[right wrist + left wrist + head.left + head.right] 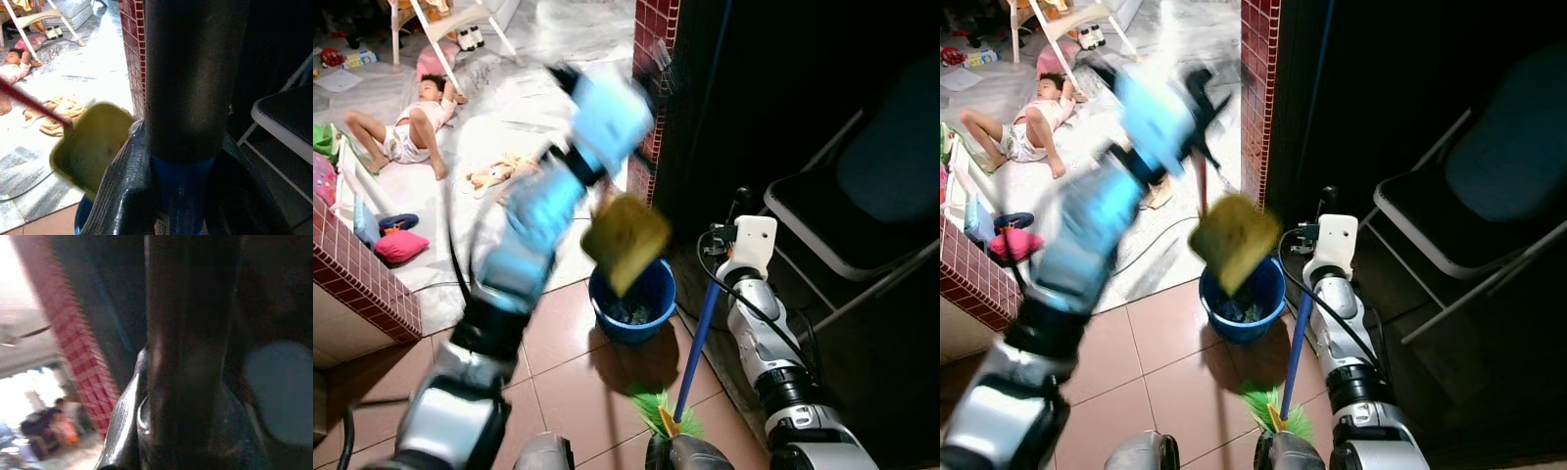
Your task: Sweep floor
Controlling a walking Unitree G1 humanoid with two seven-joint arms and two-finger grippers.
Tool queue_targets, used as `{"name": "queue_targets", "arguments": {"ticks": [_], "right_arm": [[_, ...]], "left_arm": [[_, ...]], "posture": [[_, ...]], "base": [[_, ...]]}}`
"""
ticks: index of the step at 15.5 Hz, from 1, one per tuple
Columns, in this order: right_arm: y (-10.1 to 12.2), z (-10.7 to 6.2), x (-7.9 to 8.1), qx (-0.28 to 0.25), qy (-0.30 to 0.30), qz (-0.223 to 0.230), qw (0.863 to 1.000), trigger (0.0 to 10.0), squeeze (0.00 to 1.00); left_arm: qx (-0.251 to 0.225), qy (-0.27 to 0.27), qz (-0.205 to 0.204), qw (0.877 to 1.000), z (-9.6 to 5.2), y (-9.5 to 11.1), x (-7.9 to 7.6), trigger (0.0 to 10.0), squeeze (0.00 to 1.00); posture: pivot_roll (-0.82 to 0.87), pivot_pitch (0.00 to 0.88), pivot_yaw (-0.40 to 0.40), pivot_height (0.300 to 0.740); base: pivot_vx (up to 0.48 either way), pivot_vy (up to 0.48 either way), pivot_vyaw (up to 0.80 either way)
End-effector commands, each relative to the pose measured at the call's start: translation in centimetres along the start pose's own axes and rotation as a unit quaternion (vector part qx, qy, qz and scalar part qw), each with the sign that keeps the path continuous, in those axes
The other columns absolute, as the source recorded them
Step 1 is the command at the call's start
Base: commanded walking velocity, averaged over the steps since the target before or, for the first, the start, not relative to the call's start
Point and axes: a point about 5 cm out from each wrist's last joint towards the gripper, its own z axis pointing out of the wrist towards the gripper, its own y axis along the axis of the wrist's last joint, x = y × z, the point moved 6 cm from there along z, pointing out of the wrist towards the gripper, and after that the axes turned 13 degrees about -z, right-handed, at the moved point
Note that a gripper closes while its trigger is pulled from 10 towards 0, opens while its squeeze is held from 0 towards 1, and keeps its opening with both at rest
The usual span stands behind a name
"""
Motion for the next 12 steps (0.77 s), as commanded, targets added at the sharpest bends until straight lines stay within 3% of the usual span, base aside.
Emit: {"name": "queue_targets", "arguments": {"ticks": [1, 4, 6, 7, 10, 12], "right_arm": [[2.0, 0.6, -0.1, -0.037, -0.003, 0.001, 0.999, 10.0, 0.0], [2.0, 0.7, 0.1, -0.038, -0.001, 0.003, 0.999, 10.0, 0.0], [1.9, 0.7, 0.1, -0.038, -0.001, 0.007, 0.999, 10.0, 0.0], [1.7, 0.6, 0.2, -0.036, -0.001, 0.011, 0.999, 10.0, 0.0], [1.3, 0.3, 0.3, -0.034, 0.001, 0.019, 0.999, 10.0, 0.0], [1.2, 0.3, 0.5, -0.032, 0.009, 0.025, 0.999, 10.0, 0.0]], "left_arm": [[-0.083, 0.044, 0.046, 0.995, 0.7, 4.8, 2.5, 10.0, 0.0], [-0.095, 0.106, 0.095, 0.985, 0.3, 6.5, 6.0, 10.0, 0.0], [-0.031, 0.168, 0.143, 0.975, -1.2, 4.3, 9.1, 10.0, 0.0], [0.01, 0.209, 0.14, 0.968, -3.1, 2.0, 10.6, 10.0, 0.0], [0.053, 0.243, 0.16, 0.955, -6.2, -0.9, 11.4, 10.0, 0.0], [0.1, 0.262, 0.137, 0.95, -8.0, -4.0, 11.5, 10.0, 0.0]], "posture": [[-0.02, 0.008, -0.023, 0.74], [-0.01, 0.001, -0.024, 0.74], [-0.01, 0.0, -0.022, 0.74], [-0.01, 0.0, -0.02, 0.74], [0.0, 0.0, -0.027, 0.74], [0.0, 0.003, -0.027, 0.74]], "base": [[0.0, 0.0, 0.0], [0.0, 0.0, 0.0], [0.0, 0.0, 0.0], [0.0, 0.0, 0.0], [0.0, 0.0, 0.0], [0.0, 0.0, 0.0]]}}
